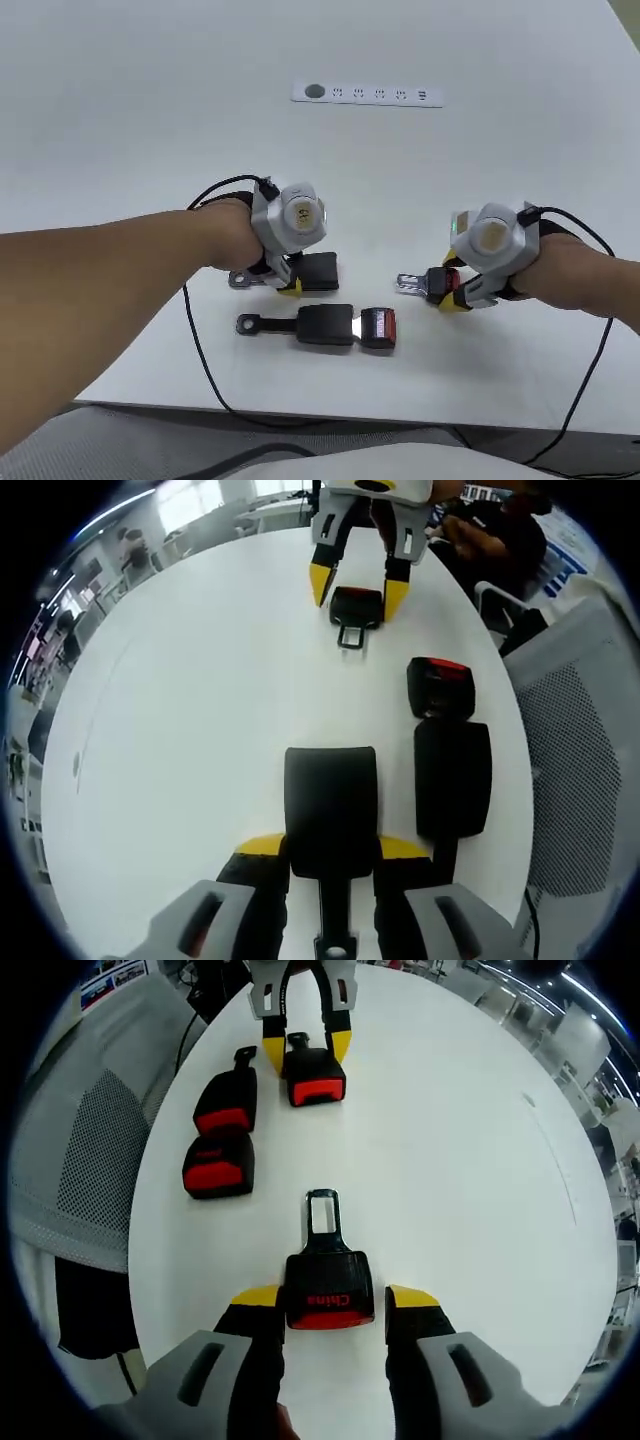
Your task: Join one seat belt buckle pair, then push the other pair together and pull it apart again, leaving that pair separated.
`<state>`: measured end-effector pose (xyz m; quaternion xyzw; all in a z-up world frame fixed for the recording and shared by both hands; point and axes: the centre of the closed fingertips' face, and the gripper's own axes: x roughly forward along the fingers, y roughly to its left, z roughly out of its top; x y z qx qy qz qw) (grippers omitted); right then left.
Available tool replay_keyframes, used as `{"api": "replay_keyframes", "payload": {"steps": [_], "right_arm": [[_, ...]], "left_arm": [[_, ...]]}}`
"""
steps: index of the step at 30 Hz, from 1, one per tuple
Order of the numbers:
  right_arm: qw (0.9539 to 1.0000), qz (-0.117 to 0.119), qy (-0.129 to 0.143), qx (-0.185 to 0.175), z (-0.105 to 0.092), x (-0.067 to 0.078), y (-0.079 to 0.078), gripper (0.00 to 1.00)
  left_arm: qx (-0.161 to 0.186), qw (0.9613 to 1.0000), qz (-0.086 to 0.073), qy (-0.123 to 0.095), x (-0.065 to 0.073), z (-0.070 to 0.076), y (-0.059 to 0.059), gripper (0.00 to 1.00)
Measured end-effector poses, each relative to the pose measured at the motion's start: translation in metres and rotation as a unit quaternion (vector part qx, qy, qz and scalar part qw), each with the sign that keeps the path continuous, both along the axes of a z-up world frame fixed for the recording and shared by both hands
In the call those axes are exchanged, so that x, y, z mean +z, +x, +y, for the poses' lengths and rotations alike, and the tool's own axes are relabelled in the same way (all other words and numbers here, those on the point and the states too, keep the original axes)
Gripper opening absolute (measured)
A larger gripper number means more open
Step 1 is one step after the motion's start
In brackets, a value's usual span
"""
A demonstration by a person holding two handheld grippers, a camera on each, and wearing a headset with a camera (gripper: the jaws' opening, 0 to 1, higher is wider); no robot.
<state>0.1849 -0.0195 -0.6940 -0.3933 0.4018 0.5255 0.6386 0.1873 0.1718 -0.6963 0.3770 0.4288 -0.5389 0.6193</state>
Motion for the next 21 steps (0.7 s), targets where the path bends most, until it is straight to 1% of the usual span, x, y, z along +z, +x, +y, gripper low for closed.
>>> {"api": "replay_keyframes", "payload": {"steps": [1, 2, 3, 4, 5, 6, 7, 8, 9, 10, 11, 12, 13, 14, 15, 16, 17, 18, 19, 20, 21], "right_arm": [[0.9999, -0.009, -0.002, -0.004, 0.0, 0.001, 0.003, 0.42], [0.9998, -0.016, -0.002, -0.009, 0.0, 0.002, 0.002, 0.44], [0.9997, -0.021, -0.002, -0.014, 0.0, 0.003, 0.004, 0.46], [0.9994, -0.025, 0.001, -0.022, -0.001, 0.003, 0.007, 0.48], [0.9991, -0.025, 0.008, -0.033, 0.0, 0.004, 0.008, 0.51], [0.9978, -0.026, 0.029, -0.053, 0.004, 0.008, 0.006, 0.52], [0.9968, -0.025, 0.04, -0.064, 0.006, 0.011, 0.006, 0.52], [0.9949, -0.027, 0.054, -0.08, 0.006, 0.018, 0.006, 0.52], [0.9936, -0.032, 0.064, -0.087, 0.008, 0.021, 0.007, 0.54], [0.9919, -0.035, 0.072, -0.099, 0.008, 0.024, 0.006, 0.55], [0.9911, -0.034, 0.075, -0.105, 0.008, 0.026, 0.004, 0.56], [0.99, -0.033, 0.08, -0.112, 0.008, 0.026, 0.003, 0.57], [0.9902, -0.037, 0.082, -0.107, 0.009, 0.027, 0.0, 0.58], [0.9901, -0.036, 0.083, -0.107, 0.009, 0.029, -0.004, 0.59], [0.9896, -0.034, 0.09, -0.107, 0.012, 0.031, -0.009, 0.59], [0.9891, -0.033, 0.095, -0.108, 0.014, 0.033, -0.013, 0.6], [0.9883, -0.033, 0.099, -0.111, 0.016, 0.035, -0.015, 0.61], [0.9865, -0.032, 0.109, -0.119, 0.015, 0.034, -0.016, 0.63], [0.9849, -0.031, 0.117, -0.124, 0.017, 0.036, -0.018, 0.64], [0.9834, -0.03, 0.124, -0.129, 0.018, 0.042, -0.022, 0.66], [0.981, -0.033, 0.133, -0.138, 0.019, 0.045, -0.024, 0.68]], "left_arm": [[0.01, 0.9999, 0.0, -0.004, 0.0, 0.0, 0.0, 0.33], [0.017, 0.9998, -0.002, -0.008, 0.001, 0.001, 0.001, 0.33], [0.033, 0.9992, -0.005, -0.023, 0.002, 0.001, 0.003, 0.33], [0.038, 0.9985, -0.005, -0.038, 0.002, 0.0, 0.002, 0.35], [0.048, 0.9978, -0.005, -0.046, 0.002, 0.002, 0.001, 0.38], [0.066, 0.9965, -0.004, -0.051, 0.002, 0.004, 0.001, 0.41], [0.079, 0.9947, -0.008, -0.065, 0.004, 0.004, -0.001, 0.44], [0.083, 0.9939, -0.009, -0.072, 0.007, 0.006, -0.003, 0.44], [0.092, 0.9923, -0.01, -0.082, 0.014, 0.005, -0.008, 0.44], [0.099, 0.9911, -0.012, -0.088, 0.018, 0.007, -0.01, 0.45], [0.108, 0.9892, -0.022, -0.097, 0.024, 0.009, -0.011, 0.46], [0.119, 0.9865, -0.031, -0.108, 0.029, 0.01, -0.01, 0.46], [0.136, 0.983, -0.03, -0.12, 0.03, 0.012, -0.012, 0.47], [0.145, 0.98, -0.033, -0.132, 0.035, 0.013, -0.013, 0.48], [0.154, 0.977, -0.035, -0.143, 0.044, 0.013, -0.016, 0.5], [0.159, 0.9762, -0.034, -0.144, 0.048, 0.017, -0.021, 0.53], [0.16, 0.9756, -0.036, -0.146, 0.045, 0.02, -0.023, 0.54], [0.163, 0.974, -0.039, -0.152, 0.048, 0.022, -0.028, 0.56], [0.167, 0.9731, -0.041, -0.154, 0.055, 0.024, -0.032, 0.57], [0.174, 0.9709, -0.043, -0.159, 0.058, 0.027, -0.037, 0.58], [0.181, 0.9687, -0.044, -0.164, 0.057, 0.03, -0.038, 0.6]]}}
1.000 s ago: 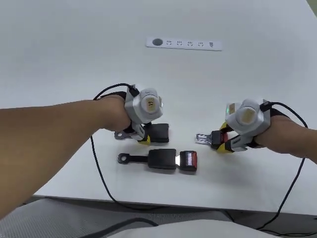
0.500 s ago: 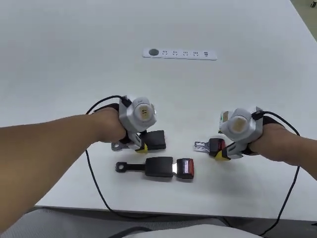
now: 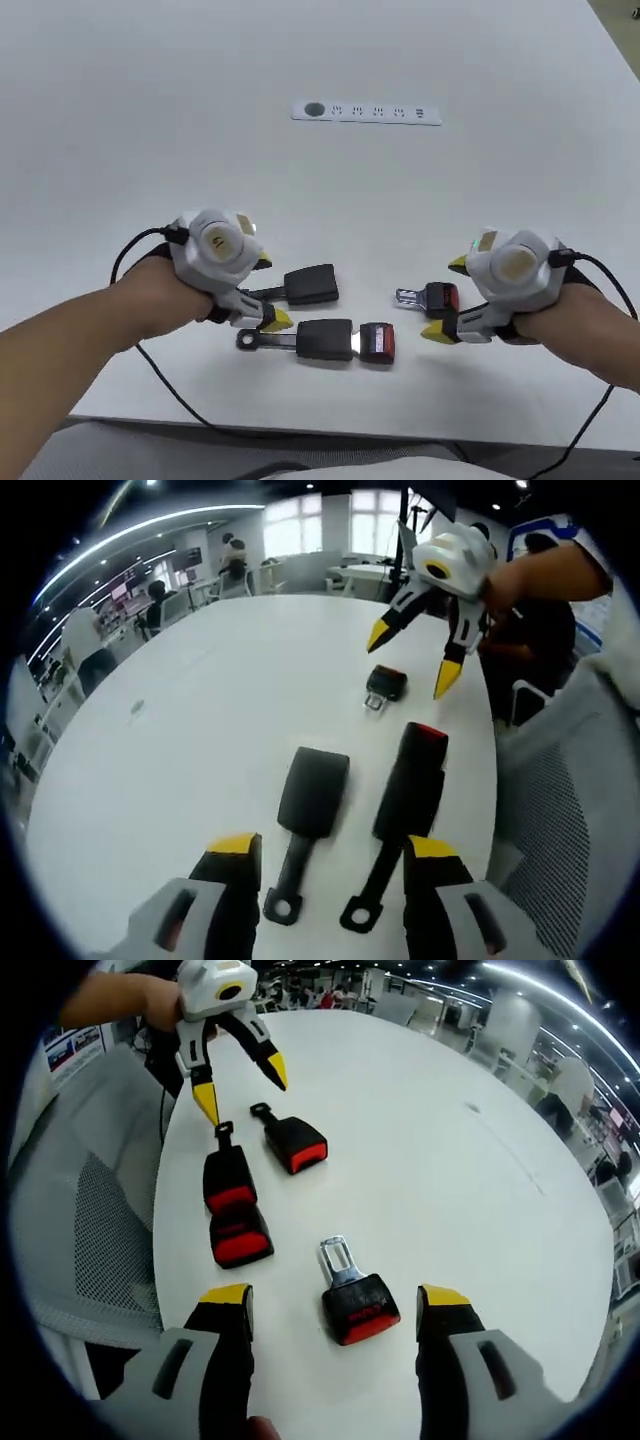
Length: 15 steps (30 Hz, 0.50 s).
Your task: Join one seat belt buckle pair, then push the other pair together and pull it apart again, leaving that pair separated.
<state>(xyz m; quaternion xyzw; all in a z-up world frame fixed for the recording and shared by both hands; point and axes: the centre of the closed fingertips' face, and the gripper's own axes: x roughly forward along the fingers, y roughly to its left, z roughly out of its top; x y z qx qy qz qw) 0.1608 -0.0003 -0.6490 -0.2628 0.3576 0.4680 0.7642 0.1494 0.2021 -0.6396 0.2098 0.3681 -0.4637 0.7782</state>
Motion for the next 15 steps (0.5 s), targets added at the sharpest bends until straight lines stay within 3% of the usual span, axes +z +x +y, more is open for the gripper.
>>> {"api": "replay_keyframes", "payload": {"steps": [2, 4, 9, 12, 15], "right_arm": [[0.9999, -0.004, 0.004, -0.014, -0.002, 0.001, -0.004, 0.75], [0.9998, -0.004, 0.001, -0.017, -0.007, -0.003, -0.009, 0.83], [0.9998, 0.004, 0.004, -0.018, -0.017, 0.0, -0.026, 0.87], [0.9995, 0.013, 0.012, -0.025, -0.021, 0.002, -0.038, 0.89], [0.9994, 0.017, 0.011, -0.029, -0.024, 0.0, -0.046, 0.92]], "left_arm": [[0.022, 0.9996, -0.008, -0.015, 0.005, 0.006, -0.005, 0.6], [0.046, 0.9978, -0.004, -0.048, 0.013, 0.008, -0.012, 0.61], [0.045, 0.9982, 0.0, -0.04, 0.011, 0.028, -0.03, 0.67], [0.091, 0.9941, 0.037, -0.044, -0.001, 0.047, -0.037, 0.73], [0.1, 0.9932, 0.038, -0.046, -0.008, 0.056, -0.041, 0.77]]}}
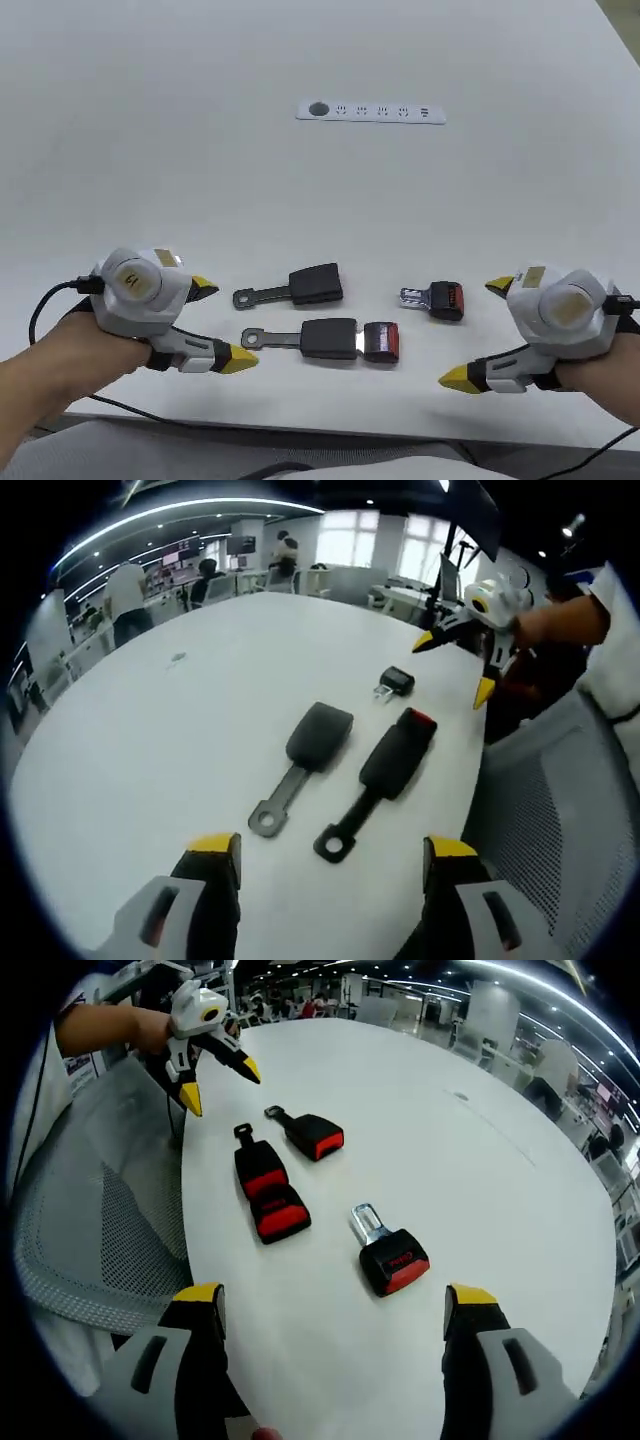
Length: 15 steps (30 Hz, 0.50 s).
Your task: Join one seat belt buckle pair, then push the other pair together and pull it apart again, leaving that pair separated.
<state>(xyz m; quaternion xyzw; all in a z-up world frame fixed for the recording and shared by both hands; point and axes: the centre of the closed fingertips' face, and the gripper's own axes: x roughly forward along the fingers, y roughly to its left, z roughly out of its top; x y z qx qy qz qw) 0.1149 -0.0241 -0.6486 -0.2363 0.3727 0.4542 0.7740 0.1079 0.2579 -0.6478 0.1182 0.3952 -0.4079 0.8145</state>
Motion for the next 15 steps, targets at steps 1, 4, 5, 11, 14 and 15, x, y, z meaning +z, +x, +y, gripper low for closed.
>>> {"api": "replay_keyframes", "payload": {"steps": [1, 4, 5, 11, 14, 15], "right_arm": [[1.0, 0.0, 0.0, 0.0, 0.0, 0.001, -0.002, 0.93], [0.9998, 0.001, 0.016, -0.014, 0.001, 0.003, -0.004, 0.96], [0.9997, 0.001, 0.02, -0.017, 0.002, 0.005, -0.005, 0.97], [0.9977, -0.007, 0.044, -0.051, 0.004, 0.012, -0.006, 1.0], [0.9968, -0.001, 0.052, -0.061, 0.006, 0.016, -0.011, 1.0], [0.9966, 0.0, 0.053, -0.063, 0.006, 0.016, -0.011, 1.0]], "left_arm": [[0.002, 1.0, 0.001, -0.001, 0.002, -0.002, -0.004, 0.78], [0.006, 1.0, -0.002, 0.001, 0.001, 0.0, -0.013, 0.83], [0.007, 1.0, -0.006, 0.002, 0.004, -0.001, -0.015, 0.84], [0.028, 0.9992, -0.015, -0.025, 0.009, 0.005, -0.02, 0.98], [0.036, 0.999, -0.01, -0.027, 0.007, 0.008, -0.025, 1.0], [0.039, 0.9988, -0.011, -0.028, 0.006, 0.009, -0.025, 1.0]]}}
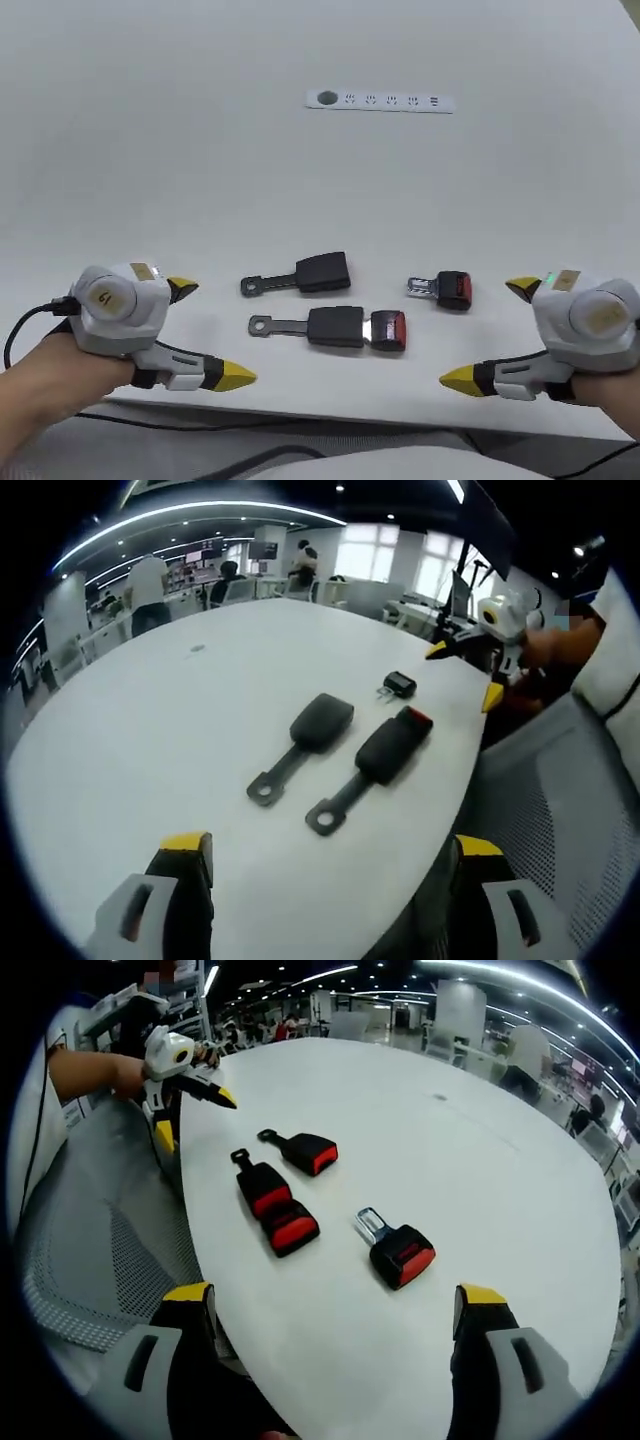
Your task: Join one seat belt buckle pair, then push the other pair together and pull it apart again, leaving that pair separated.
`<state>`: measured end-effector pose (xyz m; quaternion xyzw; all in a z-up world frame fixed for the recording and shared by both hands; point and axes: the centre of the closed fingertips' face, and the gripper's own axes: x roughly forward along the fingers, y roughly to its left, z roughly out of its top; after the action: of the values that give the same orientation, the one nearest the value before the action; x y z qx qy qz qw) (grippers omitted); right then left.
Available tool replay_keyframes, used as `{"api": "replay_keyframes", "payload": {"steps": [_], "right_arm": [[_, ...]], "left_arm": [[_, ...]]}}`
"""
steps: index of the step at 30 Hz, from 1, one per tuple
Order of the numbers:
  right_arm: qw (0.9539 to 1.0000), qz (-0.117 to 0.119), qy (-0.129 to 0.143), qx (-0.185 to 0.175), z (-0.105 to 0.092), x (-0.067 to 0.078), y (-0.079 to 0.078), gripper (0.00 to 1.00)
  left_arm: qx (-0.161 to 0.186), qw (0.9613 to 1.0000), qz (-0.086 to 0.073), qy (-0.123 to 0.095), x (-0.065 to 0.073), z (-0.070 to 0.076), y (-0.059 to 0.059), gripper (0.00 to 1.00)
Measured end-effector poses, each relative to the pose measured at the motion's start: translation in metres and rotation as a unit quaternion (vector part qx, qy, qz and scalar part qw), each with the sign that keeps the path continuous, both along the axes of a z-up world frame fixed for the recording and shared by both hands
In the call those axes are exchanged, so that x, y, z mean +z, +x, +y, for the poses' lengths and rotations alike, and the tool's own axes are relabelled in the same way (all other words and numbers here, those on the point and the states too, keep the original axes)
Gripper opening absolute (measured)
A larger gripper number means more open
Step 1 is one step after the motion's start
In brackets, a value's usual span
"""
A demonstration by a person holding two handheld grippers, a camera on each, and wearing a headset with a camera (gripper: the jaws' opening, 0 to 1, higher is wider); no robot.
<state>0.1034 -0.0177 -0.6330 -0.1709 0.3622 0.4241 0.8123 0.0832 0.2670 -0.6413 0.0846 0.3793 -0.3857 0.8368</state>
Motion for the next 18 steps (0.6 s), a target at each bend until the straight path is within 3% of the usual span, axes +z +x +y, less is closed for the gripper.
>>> {"api": "replay_keyframes", "payload": {"steps": [12, 18], "right_arm": [[0.9999, -0.004, 0.006, -0.012, 0.0023, 0.0035, -0.0038, 1.0], [0.9998, -0.01, 0.005, -0.018, 0.0012, 0.0034, -0.0073, 0.98]], "left_arm": [[0.025, 0.9995, -0.006, -0.016, 0.0011, 0.0036, -0.0012, 1.0], [0.034, 0.9989, -0.027, -0.016, 0.0046, 0.0081, 0.0069, 1.0]]}}
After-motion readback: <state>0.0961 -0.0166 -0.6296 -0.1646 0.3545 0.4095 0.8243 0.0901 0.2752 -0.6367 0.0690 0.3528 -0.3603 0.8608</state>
